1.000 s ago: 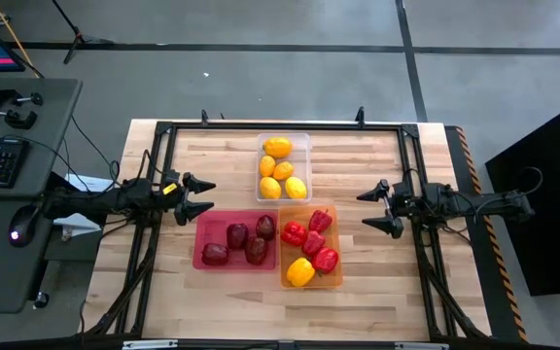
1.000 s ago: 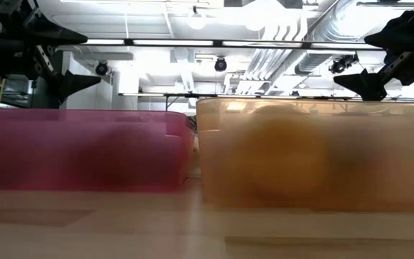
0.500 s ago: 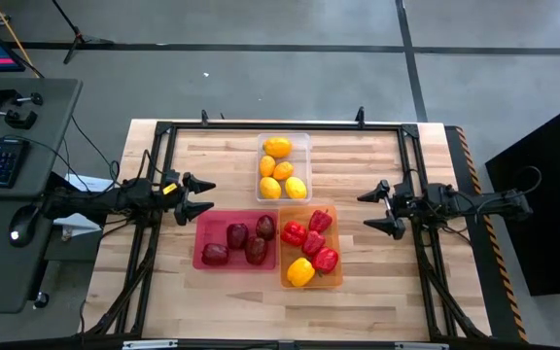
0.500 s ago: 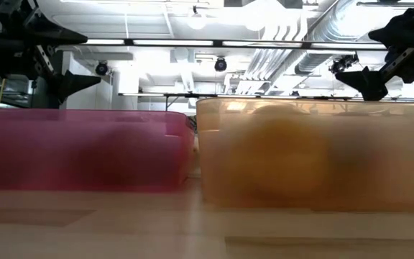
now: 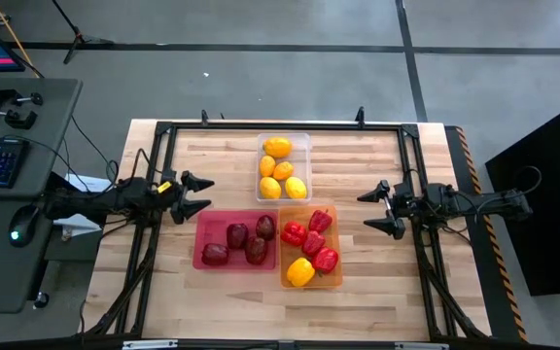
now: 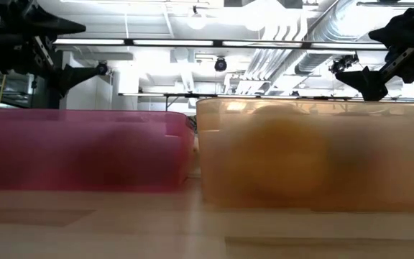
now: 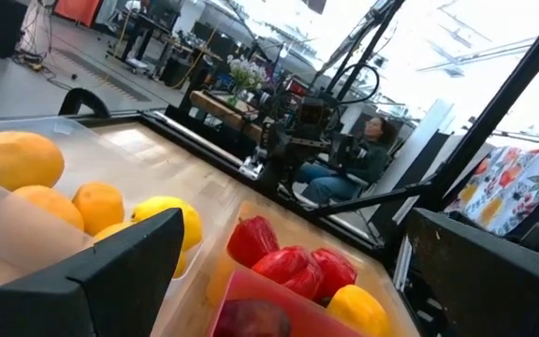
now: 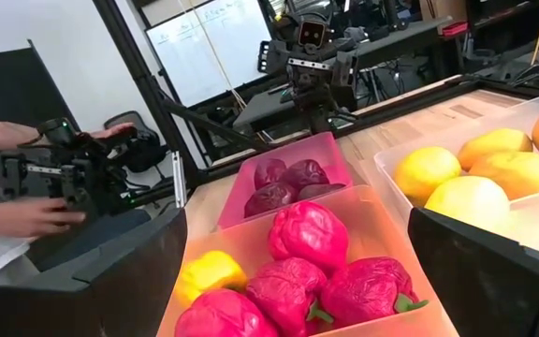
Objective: Sort produce into baskets
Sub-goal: Return to Home Position
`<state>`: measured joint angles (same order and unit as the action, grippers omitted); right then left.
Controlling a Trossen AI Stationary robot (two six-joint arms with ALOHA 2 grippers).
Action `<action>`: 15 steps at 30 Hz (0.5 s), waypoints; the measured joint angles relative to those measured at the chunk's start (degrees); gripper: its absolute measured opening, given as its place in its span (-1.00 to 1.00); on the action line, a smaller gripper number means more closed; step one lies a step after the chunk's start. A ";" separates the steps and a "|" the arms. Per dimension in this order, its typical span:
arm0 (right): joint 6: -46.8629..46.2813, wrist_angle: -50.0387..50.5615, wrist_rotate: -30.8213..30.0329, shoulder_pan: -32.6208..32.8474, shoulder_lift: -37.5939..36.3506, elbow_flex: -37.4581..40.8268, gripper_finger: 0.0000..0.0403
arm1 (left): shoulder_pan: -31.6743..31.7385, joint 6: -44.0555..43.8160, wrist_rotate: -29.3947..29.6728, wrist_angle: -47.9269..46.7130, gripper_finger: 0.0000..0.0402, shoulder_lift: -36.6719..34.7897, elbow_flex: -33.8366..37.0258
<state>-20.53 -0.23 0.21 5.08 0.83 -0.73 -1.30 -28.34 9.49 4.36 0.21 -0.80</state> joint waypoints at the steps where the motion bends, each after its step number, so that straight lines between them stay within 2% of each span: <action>1: 0.00 0.00 0.04 0.00 -0.03 0.00 0.97 | 0.00 0.02 0.02 -0.18 0.98 0.01 0.00; 3: -0.01 0.00 0.04 0.00 -0.01 0.00 0.97 | 0.03 1.61 0.04 -0.52 0.98 0.01 0.00; 9: 0.00 0.00 0.01 0.00 -0.01 0.00 0.97 | 0.44 14.00 -1.91 -2.77 0.98 -0.02 0.02; 15: -0.01 0.00 0.01 0.00 0.02 0.00 0.97 | 0.59 14.98 -1.32 -2.80 0.98 0.94 0.02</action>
<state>-20.53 -0.23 0.23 5.08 0.86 -0.73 -0.71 -13.36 8.17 1.56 1.15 -0.78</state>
